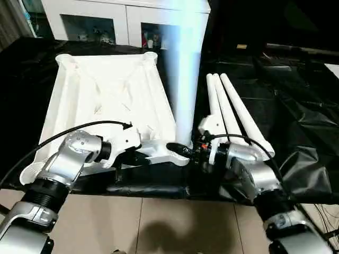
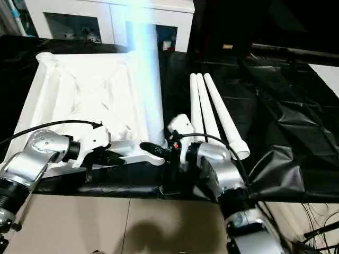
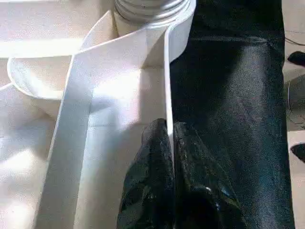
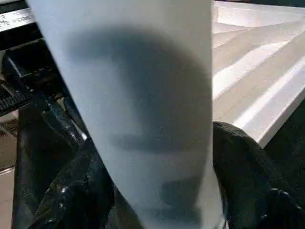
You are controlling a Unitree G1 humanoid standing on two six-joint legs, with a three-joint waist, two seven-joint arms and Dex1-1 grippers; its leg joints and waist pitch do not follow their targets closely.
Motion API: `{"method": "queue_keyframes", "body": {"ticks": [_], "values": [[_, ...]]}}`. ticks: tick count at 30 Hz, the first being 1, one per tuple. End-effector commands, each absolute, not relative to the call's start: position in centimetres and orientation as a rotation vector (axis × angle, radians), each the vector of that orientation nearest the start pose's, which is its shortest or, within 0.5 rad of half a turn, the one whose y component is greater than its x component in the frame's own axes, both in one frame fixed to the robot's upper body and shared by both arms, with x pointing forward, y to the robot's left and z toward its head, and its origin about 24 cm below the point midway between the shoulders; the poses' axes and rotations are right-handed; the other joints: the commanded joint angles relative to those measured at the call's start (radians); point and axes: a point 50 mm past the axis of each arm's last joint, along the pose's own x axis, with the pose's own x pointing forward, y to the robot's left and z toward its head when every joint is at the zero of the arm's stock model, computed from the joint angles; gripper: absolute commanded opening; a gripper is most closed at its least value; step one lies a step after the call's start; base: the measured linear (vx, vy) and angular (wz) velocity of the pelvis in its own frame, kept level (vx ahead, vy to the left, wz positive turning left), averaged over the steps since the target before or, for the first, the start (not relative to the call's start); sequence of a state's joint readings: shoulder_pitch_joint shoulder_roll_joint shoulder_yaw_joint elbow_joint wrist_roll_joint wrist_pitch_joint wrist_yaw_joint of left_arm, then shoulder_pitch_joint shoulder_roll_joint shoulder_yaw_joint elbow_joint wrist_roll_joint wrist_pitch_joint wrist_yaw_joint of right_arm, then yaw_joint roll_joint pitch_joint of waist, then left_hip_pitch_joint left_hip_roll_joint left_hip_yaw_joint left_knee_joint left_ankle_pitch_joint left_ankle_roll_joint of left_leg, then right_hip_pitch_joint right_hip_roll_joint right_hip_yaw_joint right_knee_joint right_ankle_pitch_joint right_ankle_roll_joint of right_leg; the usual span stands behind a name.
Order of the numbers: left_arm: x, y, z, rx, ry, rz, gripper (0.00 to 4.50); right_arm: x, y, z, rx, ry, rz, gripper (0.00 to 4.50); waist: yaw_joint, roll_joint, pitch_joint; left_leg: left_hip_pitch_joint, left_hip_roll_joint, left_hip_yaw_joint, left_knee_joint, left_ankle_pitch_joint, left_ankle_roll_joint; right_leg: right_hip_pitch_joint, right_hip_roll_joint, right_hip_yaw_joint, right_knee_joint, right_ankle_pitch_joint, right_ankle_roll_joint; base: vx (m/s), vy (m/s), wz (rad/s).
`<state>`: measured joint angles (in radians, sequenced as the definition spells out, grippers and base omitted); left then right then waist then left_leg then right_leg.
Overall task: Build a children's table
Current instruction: Insert table leg to table base
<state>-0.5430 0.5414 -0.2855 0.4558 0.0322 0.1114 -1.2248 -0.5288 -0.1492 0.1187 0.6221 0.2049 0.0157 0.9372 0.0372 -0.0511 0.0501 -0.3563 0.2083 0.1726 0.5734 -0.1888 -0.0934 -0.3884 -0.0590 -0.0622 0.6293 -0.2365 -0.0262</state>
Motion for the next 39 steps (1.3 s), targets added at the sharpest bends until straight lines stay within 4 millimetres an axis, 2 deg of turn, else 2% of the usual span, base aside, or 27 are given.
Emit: {"method": "queue_keyframes", "body": {"ticks": [1,4,12,15,18,20,23,31,34,39], "values": [[30.7,16.7,6.8,0.559,0.463,-1.327,0.00,32.2,-9.8,5.3,0.088,0.119,1.058,2.57,0.001,0.012,-0.066,0.007,0.028,0.000,-0.049,-0.005,0.099,0.061,-0.075,0.056,-0.045,0.227,-0.277,0.000,0.000,0.00],[31.0,17.0,6.7,0.580,0.465,-1.299,0.00,32.2,-9.9,5.5,0.096,0.107,1.056,2.50,0.001,0.013,-0.065,0.008,0.029,-0.001,-0.050,-0.027,0.093,0.060,-0.076,0.056,-0.048,0.189,-0.278,0.000,0.000,0.00],[31.9,17.7,7.0,0.607,0.419,-1.191,0.00,32.2,-11.2,6.1,0.229,0.072,1.007,2.41,0.010,0.014,-0.066,0.009,0.030,0.000,-0.048,-0.031,0.096,0.060,-0.075,0.056,-0.045,0.200,-0.279,0.000,0.000,0.00],[31.8,17.4,7.0,0.595,0.400,-1.210,0.00,32.0,-11.7,4.8,0.262,0.142,1.024,2.18,0.011,0.010,-0.065,0.008,0.030,-0.001,-0.049,-0.057,0.078,0.061,-0.077,0.055,-0.049,0.139,-0.271,0.000,0.000,0.00],[31.8,17.3,6.9,0.588,0.396,-1.226,0.00,31.8,-11.8,4.3,0.262,0.167,1.043,1.97,0.012,0.010,-0.065,0.008,0.029,-0.001,-0.048,-0.056,0.073,0.060,-0.078,0.055,-0.048,0.131,-0.270,0.000,0.000,0.00],[31.7,17.2,6.9,0.598,0.397,-1.242,0.00,31.7,-11.8,3.9,0.246,0.193,1.056,1.90,0.011,0.006,-0.066,0.006,0.027,0.000,-0.047,-0.046,0.078,0.060,-0.077,0.055,-0.048,0.141,-0.271,0.000,0.000,0.00],[31.7,17.3,6.8,0.623,0.405,-1.250,0.00,32.0,-12.0,3.4,0.220,0.222,1.041,1.88,0.012,0.005,-0.065,0.006,0.028,0.000,-0.046,-0.041,0.083,0.060,-0.078,0.055,-0.047,0.134,-0.273,0.000,0.000,0.00],[31.6,17.7,6.8,0.633,0.415,-1.246,0.00,33.1,-12.1,4.8,0.098,0.219,1.069,1.88,0.007,0.009,-0.062,0.005,0.028,-0.002,-0.047,-0.079,0.060,0.057,-0.076,0.054,-0.050,0.068,-0.262,0.000,0.000,0.00],[31.5,17.7,6.8,0.630,0.421,-1.261,0.00,33.2,-11.9,5.0,0.092,0.259,1.122,1.88,0.006,0.008,-0.064,0.005,0.027,-0.001,-0.045,-0.068,0.066,0.059,-0.076,0.055,-0.048,0.087,-0.266,0.000,0.000,0.00],[31.6,17.4,6.9,0.632,0.429,-1.289,0.00,33.1,-11.3,5.2,0.014,0.329,1.259,1.88,0.009,0.007,-0.067,0.003,0.028,0.001,-0.039,-0.030,0.094,0.059,-0.074,0.052,-0.040,0.156,-0.282,0.000,0.000,0.00]]}}
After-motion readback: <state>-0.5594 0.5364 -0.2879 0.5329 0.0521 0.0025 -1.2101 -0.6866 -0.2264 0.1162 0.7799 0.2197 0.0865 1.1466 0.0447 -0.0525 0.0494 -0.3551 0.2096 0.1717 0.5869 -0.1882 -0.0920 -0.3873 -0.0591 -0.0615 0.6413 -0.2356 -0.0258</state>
